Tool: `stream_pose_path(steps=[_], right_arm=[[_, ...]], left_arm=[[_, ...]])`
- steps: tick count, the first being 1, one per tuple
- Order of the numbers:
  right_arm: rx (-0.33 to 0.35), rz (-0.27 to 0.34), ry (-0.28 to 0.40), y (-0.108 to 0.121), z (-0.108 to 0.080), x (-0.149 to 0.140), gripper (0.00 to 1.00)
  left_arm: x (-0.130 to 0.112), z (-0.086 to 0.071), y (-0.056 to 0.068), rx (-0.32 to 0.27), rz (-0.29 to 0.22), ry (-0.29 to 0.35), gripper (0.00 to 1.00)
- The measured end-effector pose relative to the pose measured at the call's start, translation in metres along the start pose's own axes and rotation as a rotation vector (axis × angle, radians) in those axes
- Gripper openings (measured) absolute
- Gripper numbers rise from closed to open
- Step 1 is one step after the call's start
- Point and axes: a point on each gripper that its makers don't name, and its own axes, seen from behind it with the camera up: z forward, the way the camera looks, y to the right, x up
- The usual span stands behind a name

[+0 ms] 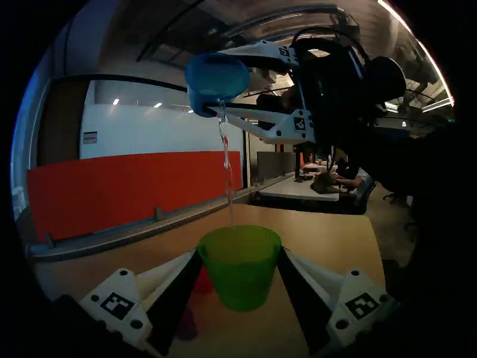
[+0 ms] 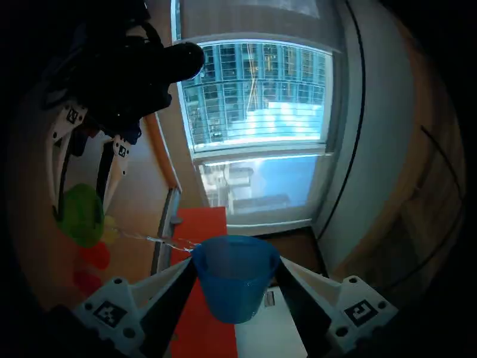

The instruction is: Pour water

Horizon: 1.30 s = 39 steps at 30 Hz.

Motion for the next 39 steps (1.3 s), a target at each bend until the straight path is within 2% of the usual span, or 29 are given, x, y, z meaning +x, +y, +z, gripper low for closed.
stream_pose_path(steps=[21,39], right_arm=[[-0.021,-0.088,0.000,0.008,0.000,0.002,0.91],[-0.042,-0.191,0.005,0.015,0.001,0.004,0.91]], left_arm=[[-0.002,0.001,-0.002,0.004,-0.004,0.002,0.87],[-0.001,0.002,-0.004,0.009,-0.003,0.005,0.87]])
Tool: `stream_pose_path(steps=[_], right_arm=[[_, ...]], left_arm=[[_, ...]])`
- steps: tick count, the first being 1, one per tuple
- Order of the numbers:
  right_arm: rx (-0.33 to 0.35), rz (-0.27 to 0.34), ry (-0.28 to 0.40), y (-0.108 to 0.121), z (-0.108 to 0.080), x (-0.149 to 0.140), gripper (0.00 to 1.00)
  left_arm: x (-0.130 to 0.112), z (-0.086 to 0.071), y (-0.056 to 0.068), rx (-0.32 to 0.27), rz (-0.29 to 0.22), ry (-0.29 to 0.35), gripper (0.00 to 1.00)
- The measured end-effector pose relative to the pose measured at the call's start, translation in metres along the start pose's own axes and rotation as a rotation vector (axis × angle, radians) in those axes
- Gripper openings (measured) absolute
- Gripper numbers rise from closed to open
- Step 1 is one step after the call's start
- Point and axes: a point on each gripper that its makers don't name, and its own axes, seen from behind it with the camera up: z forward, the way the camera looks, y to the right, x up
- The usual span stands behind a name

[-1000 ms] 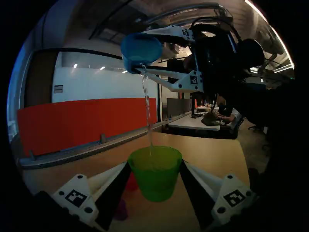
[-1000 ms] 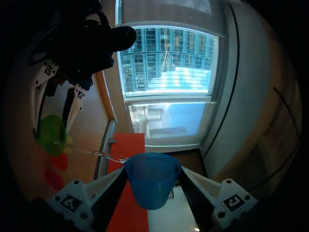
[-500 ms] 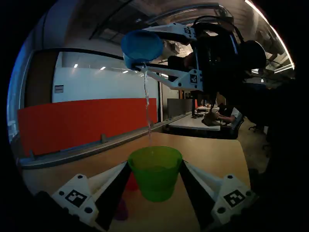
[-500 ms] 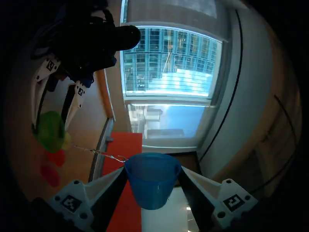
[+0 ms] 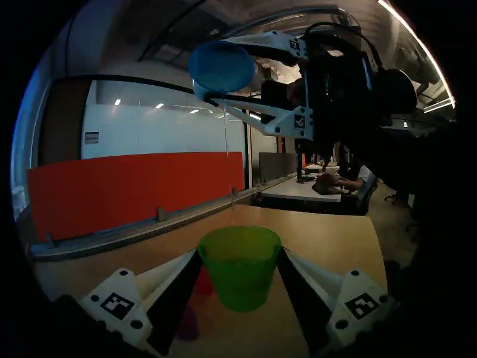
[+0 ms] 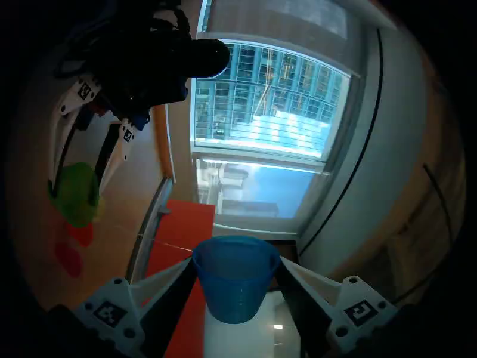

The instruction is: Pour water

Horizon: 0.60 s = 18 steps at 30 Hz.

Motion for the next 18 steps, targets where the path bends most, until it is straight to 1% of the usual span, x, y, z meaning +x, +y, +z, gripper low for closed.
stream_pose_path(steps=[6,14,18], right_arm=[[-0.001,-0.031,0.002,0.0005,0.0017,0.0033,0.91],[-0.003,-0.018,0.010,0.0015,0.0017,0.0086,0.91],[-0.006,0.002,0.008,0.0015,0.0021,0.0081,0.91]], left_arm=[[0.0006,0.0006,-0.0004,0.001,0.000,0.001,0.87],[0.0012,0.0007,-0.0006,0.002,-0.001,0.002,0.87],[0.0019,-0.0002,-0.0004,0.003,-0.001,0.003,0.87]])
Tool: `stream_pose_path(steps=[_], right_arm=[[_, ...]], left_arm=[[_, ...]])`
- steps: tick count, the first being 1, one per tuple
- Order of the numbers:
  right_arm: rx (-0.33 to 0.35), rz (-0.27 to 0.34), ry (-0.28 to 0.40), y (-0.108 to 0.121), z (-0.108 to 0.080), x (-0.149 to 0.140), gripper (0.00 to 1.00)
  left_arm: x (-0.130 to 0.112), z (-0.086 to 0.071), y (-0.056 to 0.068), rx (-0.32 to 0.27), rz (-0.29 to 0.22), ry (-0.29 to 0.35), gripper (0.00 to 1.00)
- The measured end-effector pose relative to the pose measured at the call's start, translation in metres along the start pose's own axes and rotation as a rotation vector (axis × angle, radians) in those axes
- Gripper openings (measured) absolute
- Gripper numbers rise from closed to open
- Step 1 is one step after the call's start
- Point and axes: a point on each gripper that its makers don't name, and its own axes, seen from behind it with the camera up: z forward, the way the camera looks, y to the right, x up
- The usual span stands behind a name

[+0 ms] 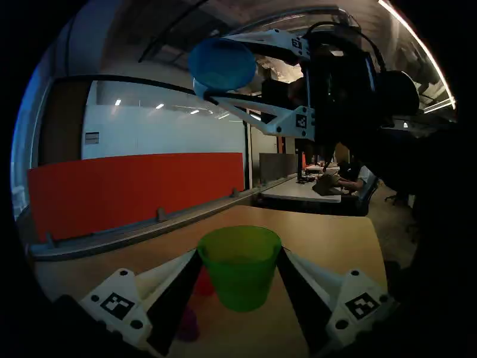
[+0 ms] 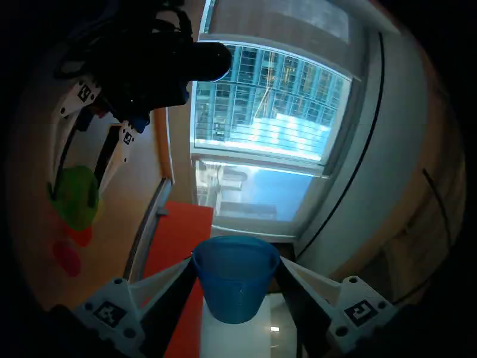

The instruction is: Pour water

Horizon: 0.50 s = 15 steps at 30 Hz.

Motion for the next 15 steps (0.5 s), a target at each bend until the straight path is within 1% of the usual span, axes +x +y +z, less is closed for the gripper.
stream_pose_path(steps=[3,6,8,11,15], right_arm=[[-0.004,0.036,-0.001,0.0006,-0.0003,-0.0018,0.91],[0.002,0.099,-0.002,0.0006,-0.0016,-0.0039,0.91],[0.011,0.153,-0.005,-0.0007,-0.0023,-0.0062,0.91],[0.024,0.258,-0.007,-0.0041,-0.0044,-0.0090,0.91],[0.038,0.414,-0.001,-0.0078,-0.0089,-0.0101,0.91]], left_arm=[[-0.0004,-0.0008,-0.0003,0.002,-0.001,0.001,0.87],[-0.0012,-0.0018,-0.0002,0.001,-0.001,0.000,0.87],[-0.0011,-0.0024,-0.0005,0.003,0.001,-0.001,0.87],[-0.0001,-0.0035,-0.0010,0.005,0.004,-0.001,0.87],[0.0013,-0.0048,-0.0023,0.007,0.004,0.002,0.87]])
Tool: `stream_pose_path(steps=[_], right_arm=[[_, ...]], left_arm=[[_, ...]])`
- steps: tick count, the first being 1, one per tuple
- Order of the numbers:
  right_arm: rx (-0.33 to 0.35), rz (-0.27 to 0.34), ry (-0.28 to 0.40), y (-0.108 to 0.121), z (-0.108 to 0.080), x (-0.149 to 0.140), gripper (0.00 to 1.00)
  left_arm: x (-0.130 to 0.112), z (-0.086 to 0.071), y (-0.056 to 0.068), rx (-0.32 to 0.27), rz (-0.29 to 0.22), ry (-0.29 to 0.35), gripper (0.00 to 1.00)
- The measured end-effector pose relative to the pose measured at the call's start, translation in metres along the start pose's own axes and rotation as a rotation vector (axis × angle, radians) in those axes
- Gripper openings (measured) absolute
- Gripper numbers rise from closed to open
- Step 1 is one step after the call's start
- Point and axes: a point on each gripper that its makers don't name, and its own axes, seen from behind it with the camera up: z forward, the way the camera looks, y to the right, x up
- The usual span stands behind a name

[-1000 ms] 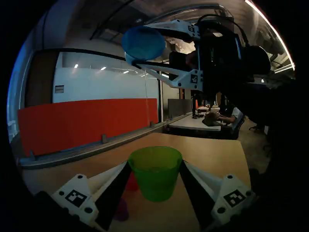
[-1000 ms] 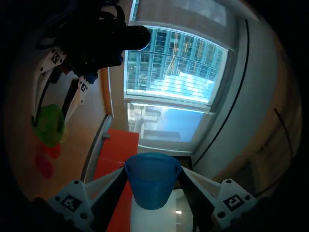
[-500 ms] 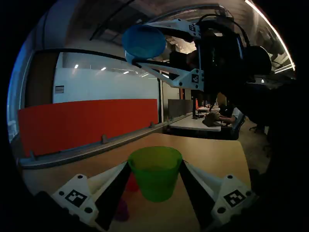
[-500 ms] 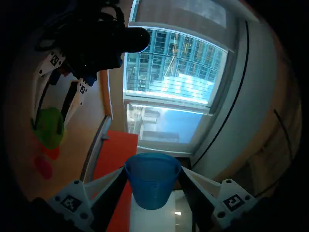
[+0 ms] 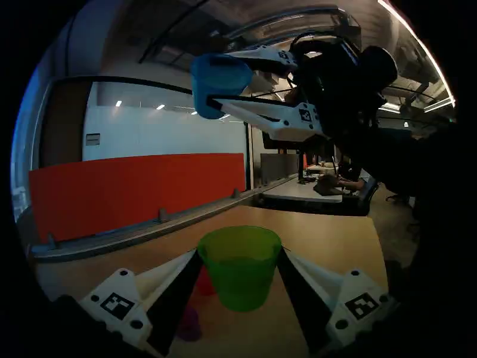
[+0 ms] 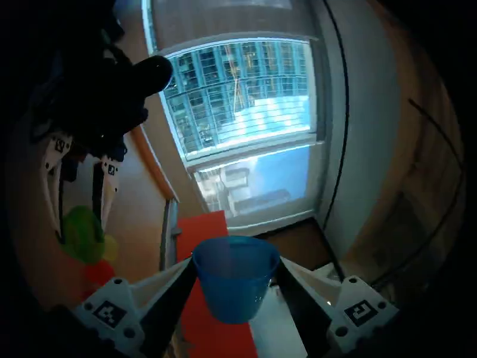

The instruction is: Pour water

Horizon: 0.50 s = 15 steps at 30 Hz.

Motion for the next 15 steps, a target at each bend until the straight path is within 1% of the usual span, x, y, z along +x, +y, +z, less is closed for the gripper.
stream_pose_path(steps=[8,11,15], right_arm=[[0.037,0.336,0.025,-0.011,-0.006,0.009,0.91],[0.061,0.482,0.030,-0.016,-0.007,0.016,0.91],[0.105,0.700,0.054,-0.021,-0.010,0.028,0.91]], left_arm=[[0.001,-0.001,-0.004,0.007,0.009,-0.003,0.87],[0.002,-0.001,-0.005,0.008,0.009,-0.003,0.87],[0.001,0.000,-0.005,0.008,0.009,-0.002,0.87]])
